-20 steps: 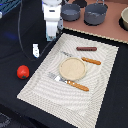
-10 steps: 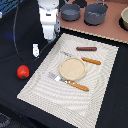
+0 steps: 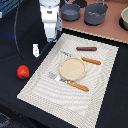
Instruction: Interact with the objects in diverse but meaningful ways.
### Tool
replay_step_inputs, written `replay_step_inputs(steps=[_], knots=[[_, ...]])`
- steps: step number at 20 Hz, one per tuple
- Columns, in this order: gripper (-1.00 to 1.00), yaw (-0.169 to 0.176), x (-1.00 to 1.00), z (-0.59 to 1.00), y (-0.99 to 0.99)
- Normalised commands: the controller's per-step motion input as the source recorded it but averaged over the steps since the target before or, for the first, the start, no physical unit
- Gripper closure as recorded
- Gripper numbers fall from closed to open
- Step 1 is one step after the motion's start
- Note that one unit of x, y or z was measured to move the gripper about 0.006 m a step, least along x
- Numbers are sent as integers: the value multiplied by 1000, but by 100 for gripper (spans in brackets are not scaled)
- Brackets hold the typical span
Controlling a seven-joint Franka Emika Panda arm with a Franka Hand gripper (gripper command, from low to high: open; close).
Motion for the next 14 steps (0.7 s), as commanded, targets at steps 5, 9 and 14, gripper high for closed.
replay_step_inputs(steps=[5, 9, 14], knots=[[100, -23, 87, 1000, -71], [100, -54, 574, 1000, -169], [100, -64, 774, 921, -358]])
